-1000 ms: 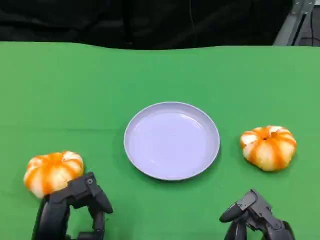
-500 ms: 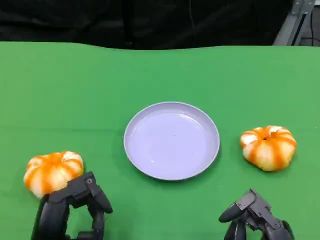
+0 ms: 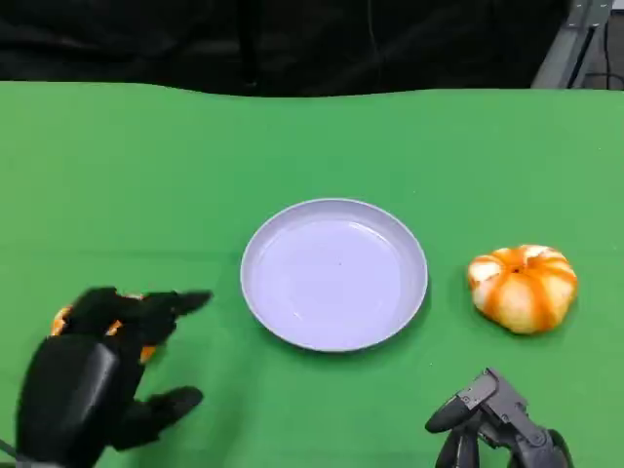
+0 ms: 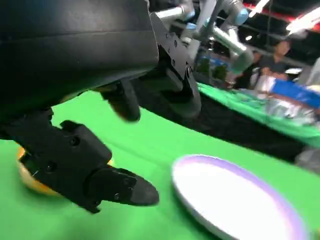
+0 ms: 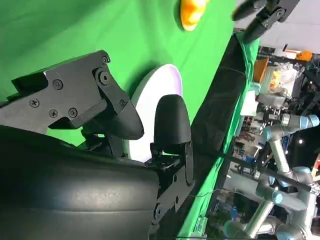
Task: Grasp the bread from the table and place it into the plate.
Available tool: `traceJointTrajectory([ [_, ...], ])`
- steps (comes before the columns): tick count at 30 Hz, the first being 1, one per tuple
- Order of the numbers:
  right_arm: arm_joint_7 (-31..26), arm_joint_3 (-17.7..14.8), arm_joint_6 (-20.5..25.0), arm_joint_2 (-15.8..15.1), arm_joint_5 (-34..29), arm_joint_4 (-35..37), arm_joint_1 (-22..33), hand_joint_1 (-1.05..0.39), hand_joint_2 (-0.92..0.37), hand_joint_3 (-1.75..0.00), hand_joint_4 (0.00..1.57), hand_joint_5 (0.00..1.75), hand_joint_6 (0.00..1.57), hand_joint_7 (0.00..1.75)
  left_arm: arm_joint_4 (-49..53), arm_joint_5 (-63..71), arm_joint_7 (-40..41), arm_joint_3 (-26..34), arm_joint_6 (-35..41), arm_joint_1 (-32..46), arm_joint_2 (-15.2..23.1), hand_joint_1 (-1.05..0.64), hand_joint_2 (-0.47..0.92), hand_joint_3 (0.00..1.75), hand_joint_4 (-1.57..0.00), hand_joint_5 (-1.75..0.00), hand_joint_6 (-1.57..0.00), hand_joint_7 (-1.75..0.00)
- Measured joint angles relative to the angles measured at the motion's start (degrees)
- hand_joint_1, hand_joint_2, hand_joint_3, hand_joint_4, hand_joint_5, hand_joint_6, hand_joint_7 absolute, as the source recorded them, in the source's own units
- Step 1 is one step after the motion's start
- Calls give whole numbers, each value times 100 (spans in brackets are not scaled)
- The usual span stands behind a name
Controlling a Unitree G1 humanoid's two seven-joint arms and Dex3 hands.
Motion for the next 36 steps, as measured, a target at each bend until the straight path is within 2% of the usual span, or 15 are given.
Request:
traceJointTrajectory([
  [3, 2, 13, -1, 9, 0, -6, -3, -11, -70, -143, 63, 175, 39, 175, -230, 484, -245, -193, 693, -56, 215, -60, 92, 3, 0, -71, -33, -3],
  [11, 1, 15, 0, 21, 3, -72, 9, -10, -70, -140, 62, 175, 39, 175, -38, 954, -1013, -841, 2076, -634, 471, -62, 92, 3, 0, -81, -32, -3],
  [14, 16, 21, 0, 27, 15, -81, 15, -10, -71, -139, 64, 175, 39, 175, 323, 1049, -1278, -1080, 2546, -901, 564, -60, 92, 2, 0, -81, -31, -3],
  [20, 20, 26, 1, 39, -5, -103, 12, -10, -71, -141, 64, 175, 39, 175, 1309, 933, -1417, -1449, 3021, -1442, 656, -56, 90, 1, 0, -85, -30, -4],
  [25, 42, 27, 2, 53, 5, -110, 6, -10, -71, -140, 64, 175, 40, 175, 2958, 707, -1056, -1749, 3219, -2356, 642, -51, 91, 1, 0, -92, -31, -8],
  [26, 45, 28, 0, 54, 4, -110, 7, -11, -71, -140, 64, 175, 40, 175, 3276, 634, -935, -1779, 3229, -2567, 641, -45, 92, 4, 0, -106, -29, -23],
  [27, 43, 25, 0, 56, 4, -110, 12, -11, -71, -140, 64, 175, 40, 175, 3588, 504, -762, -1783, 3159, -2741, 642, -39, 92, 7, 0, -126, -17, -65],
  [28, 40, 20, 0, 57, 2, -110, 21, -10, -71, -140, 64, 175, 40, 175, 3878, 373, -521, -1782, 3004, -2861, 649, -36, 92, 8, 0, -133, -11, -84],
  [29, 37, 16, 0, 57, 0, -110, 29, -11, -71, -139, 63, 175, 40, 175, 4122, 236, -277, -1784, 2815, -2943, 656, -30, 92, 10, -48, -125, -43, -91],
  [30, 38, 17, 0, 57, -1, -110, 28, -11, -71, -139, 63, 175, 39, 175, 4346, 80, 69, -1776, 2546, -2977, 669, -26, 91, 16, -84, -123, -73, -90],
  [31, 39, 17, 1, 57, -1, -111, 32, -11, -71, -139, 63, 175, 39, 175, 4539, -35, 496, -1774, 2223, -2970, 693, -24, 76, 55, -115, -143, -106, -96],
  [32, 41, 17, 1, 56, -2, -111, 38, -12, -71, -138, 63, 175, 39, 175, 4690, -122, 932, -1776, 1914, -2960, 717, -24, 64, 88, -127, -158, -118, -120],
  [33, 42, 18, 2, 56, -2, -113, 43, -12, -72, -138, 64, 175, 39, 175, 4813, -161, 1372, -1779, 1645, -2950, 759, -24, 55, 111, -135, -168, -123, -144],
  [34, 44, 18, 2, 56, -2, -116, 51, -12, -72, -138, 64, 175, 38, 175, 4917, -172, 1821, -1792, 1395, -2947, 803, -23, 52, 118, -138, -171, -125, -152],
  [36, 54, 16, 2, 54, 0, -125, 63, -12, -72, -138, 64, 175, 38, 175, 5081, -170, 2592, -1887, 1043, -2944, 872, -20, 36, 133, -144, -174, -126, -170],
])
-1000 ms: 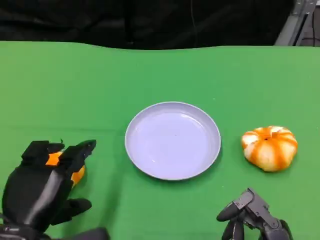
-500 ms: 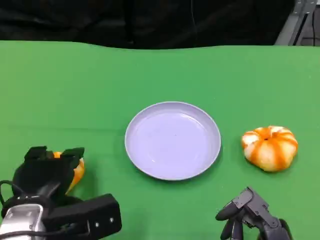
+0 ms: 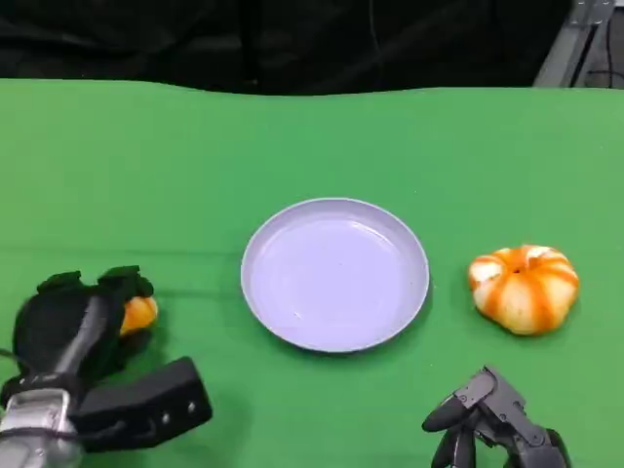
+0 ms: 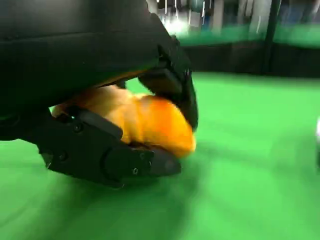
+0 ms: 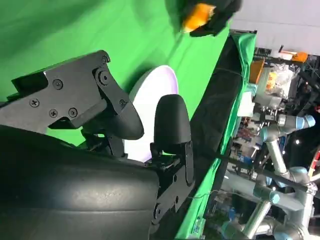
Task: Grasp the bread from the table and place it into the plate.
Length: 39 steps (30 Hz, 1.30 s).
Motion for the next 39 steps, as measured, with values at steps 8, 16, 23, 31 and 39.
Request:
traceJointTrajectory([
  [8, 9, -5, 7, 2, 1, -20, 10, -12, -73, -138, 63, 175, 38, 175, -222, 118, 1521, -412, -413, 27, 47, -23, 17, 165, -142, -175, -123, -175],
  [16, 19, -5, 82, 3, 13, -24, 8, -11, -72, -138, 62, 175, 38, 175, -1106, 111, 1790, -660, -932, 106, 132, -31, 8, 175, -138, -175, -118, -175],
  [23, 24, -7, 98, 3, 13, -50, -7, -12, -71, -140, 64, 175, 40, 175, -1566, 137, 1497, -859, -1002, -125, -11, -34, 2, 175, -131, -175, -111, -175],
  [31, 57, 4, 125, 6, 4, -147, 6, -12, -71, -141, 64, 175, 40, 175, -1438, 287, 1391, -1169, -1039, -935, -484, -35, -9, 175, -140, -175, -120, -175],
  [39, 58, 23, 320, 10, -35, -357, 80, -11, -71, -142, 67, 175, 40, 175, -987, 265, 1083, -1372, -1077, -1475, -921, -19, -11, 175, -134, -175, -114, -175],
])
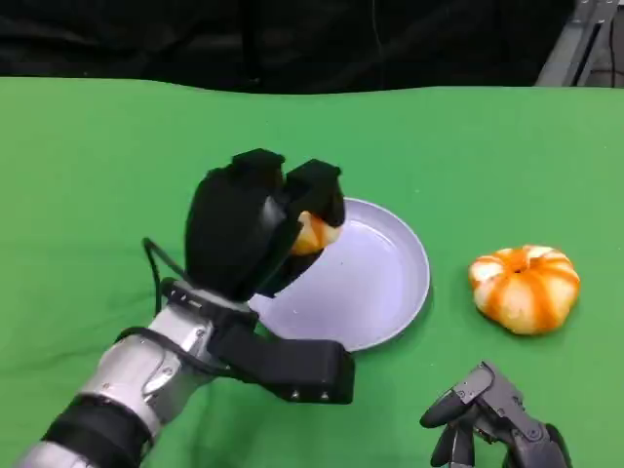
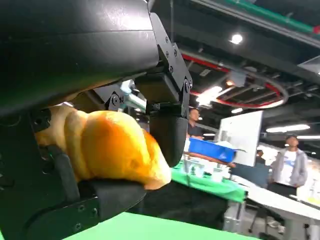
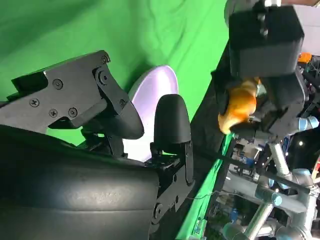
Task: Grasp the bread from the table and place it into the plate.
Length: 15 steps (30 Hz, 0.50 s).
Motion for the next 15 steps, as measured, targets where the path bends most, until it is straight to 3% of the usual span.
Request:
traceJointTrajectory([
  [5, 1, 29, 103, 15, -27, -163, 30, -11, -70, -144, 66, 175, 40, 175, 545, 17, -3, -244, -32, -284, -296, -16, -6, 175, -123, -175, -102, -175],
  [11, 49, 65, 178, 12, -41, -343, 122, -11, -70, -140, 65, 175, 39, 175, 1073, 20, -142, -523, 43, -357, -562, -13, 13, 141, -105, -175, -86, -171],
  [12, 54, 71, 190, 12, -41, -346, 131, -11, -70, -140, 65, 175, 39, 175, 1114, 14, -285, -546, 96, -359, -595, -18, 25, 120, -84, -151, -68, -143],
  [13, 60, 74, 191, 10, -40, -350, 143, -11, -71, -140, 65, 175, 39, 175, 1124, -28, -568, -562, 175, -366, -616, -20, 39, 95, -74, -128, -64, -110],
  [14, 65, 75, 192, 8, -39, -352, 157, -11, -71, -141, 64, 175, 39, 175, 1105, -82, -974, -569, 286, -373, -637, -32, 62, 59, -40, -98, -42, -69],
  [15, 67, 76, 192, 8, -41, -355, 168, -11, -71, -141, 64, 175, 39, 175, 1054, -158, -1418, -571, 427, -374, -648, -44, 76, 34, -21, -84, -28, -49],
])
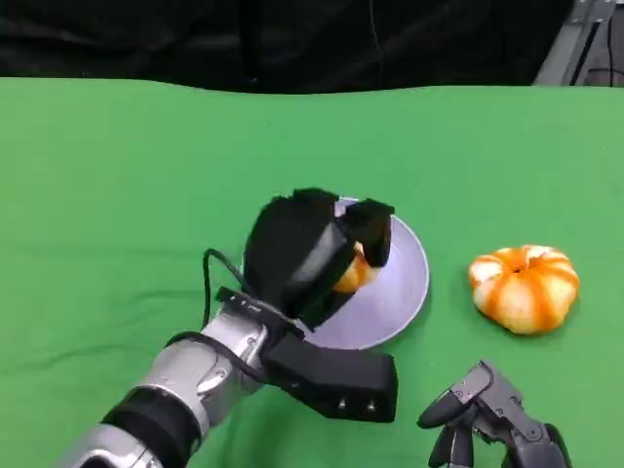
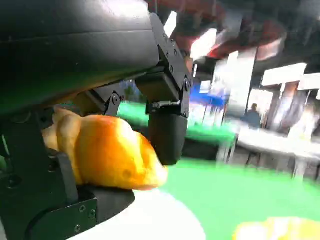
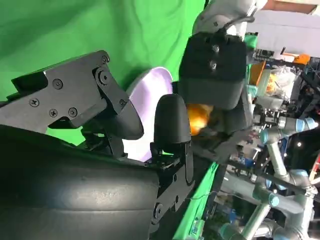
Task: Grasp the bread from the table and place it into the plate.
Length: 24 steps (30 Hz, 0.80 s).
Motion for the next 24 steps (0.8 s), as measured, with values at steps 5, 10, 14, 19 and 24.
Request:
traceJointTrajectory([
  [5, -3, 7, 1, 2, -8, -24, 45, -11, -71, -141, 65, 175, 39, 175, -678, -84, -2142, -75, 1203, 26, 3, -82, 92, 24, 0, -7, -1, -8],
  [10, 32, 55, 25, 2, 1, -61, 56, -11, -72, -142, 64, 175, 39, 175, -1219, -95, -3037, -124, 1705, 62, 96, -94, 92, 44, 0, 0, 0, 0],
  [14, 54, 77, 32, 0, 16, -100, 55, -10, -71, -142, 64, 175, 39, 175, -1429, -97, -3249, -126, 1859, 113, 180, -98, 92, 52, 0, 0, 0, 0],
  [19, 61, 80, 34, 0, 25, -100, 51, -11, -71, -142, 63, 175, 39, 175, -1850, -329, -3437, -15, 1880, 322, 355, -97, 92, 53, 0, 0, -3, -2],
  [24, 59, 74, 88, -4, 23, -103, 49, -11, -71, -143, 65, 175, 38, 175, -2911, -935, -3966, 398, 1777, 852, 687, -90, 92, 49, -4, -3, -6, -3],
])
